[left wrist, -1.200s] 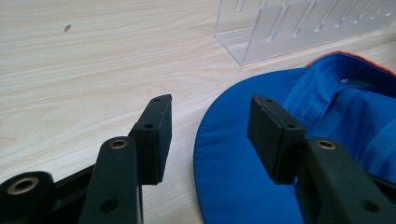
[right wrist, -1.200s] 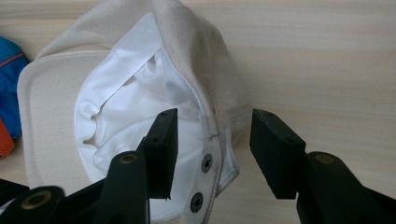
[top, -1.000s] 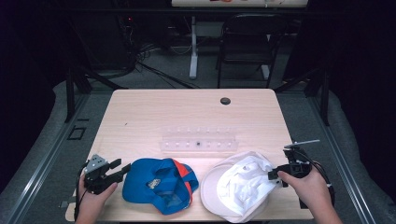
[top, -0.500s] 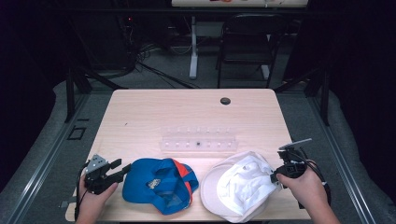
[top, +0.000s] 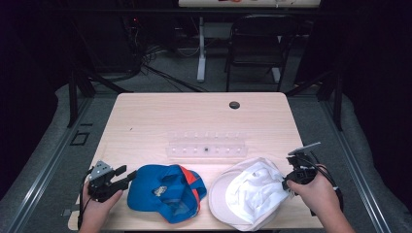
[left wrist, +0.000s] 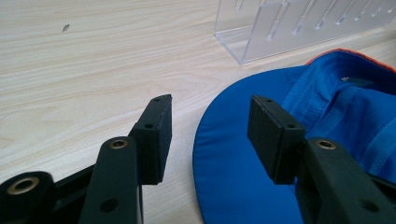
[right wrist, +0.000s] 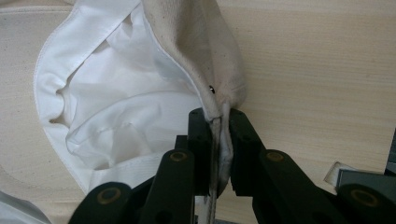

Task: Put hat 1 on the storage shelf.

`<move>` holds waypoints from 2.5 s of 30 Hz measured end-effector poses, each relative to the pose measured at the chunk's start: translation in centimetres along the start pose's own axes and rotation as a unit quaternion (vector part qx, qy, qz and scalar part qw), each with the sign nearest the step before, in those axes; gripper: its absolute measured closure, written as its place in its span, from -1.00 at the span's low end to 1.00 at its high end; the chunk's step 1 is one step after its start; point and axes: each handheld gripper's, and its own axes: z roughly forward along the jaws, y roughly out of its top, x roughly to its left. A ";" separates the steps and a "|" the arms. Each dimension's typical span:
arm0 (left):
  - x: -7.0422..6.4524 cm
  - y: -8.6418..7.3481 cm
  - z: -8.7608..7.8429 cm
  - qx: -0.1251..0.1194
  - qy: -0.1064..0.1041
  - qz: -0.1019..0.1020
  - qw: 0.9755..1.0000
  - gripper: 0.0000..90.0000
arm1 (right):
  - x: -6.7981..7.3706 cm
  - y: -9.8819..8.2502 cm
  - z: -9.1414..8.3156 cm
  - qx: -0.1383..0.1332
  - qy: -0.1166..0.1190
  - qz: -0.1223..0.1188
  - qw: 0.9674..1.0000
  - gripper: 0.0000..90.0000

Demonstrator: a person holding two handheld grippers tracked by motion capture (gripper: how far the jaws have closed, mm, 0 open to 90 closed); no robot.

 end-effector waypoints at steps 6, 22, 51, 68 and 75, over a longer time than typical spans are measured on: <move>0.0 0.0 0.1 0.001 -0.001 0.001 1.000 0.14 | 0.2 0.1 -0.1 -0.008 0.002 0.000 1.000 0.81; 0.0 -0.1 0.2 -0.003 -0.001 -0.001 1.000 0.14 | 1.1 1.3 -1.1 -0.014 0.006 -0.015 1.000 0.81; -0.1 -0.1 0.1 0.003 -0.002 -0.002 1.000 0.14 | 5.5 4.3 -10.3 -0.028 0.004 -0.059 0.998 0.82; -0.2 -0.2 0.3 0.000 -0.002 0.001 1.000 0.14 | 4.1 5.1 -14.6 0.023 0.130 -0.015 0.991 0.82; -0.2 -0.2 0.3 0.002 -0.003 0.002 1.000 0.15 | 2.2 5.3 -14.3 0.026 0.236 0.028 0.971 0.82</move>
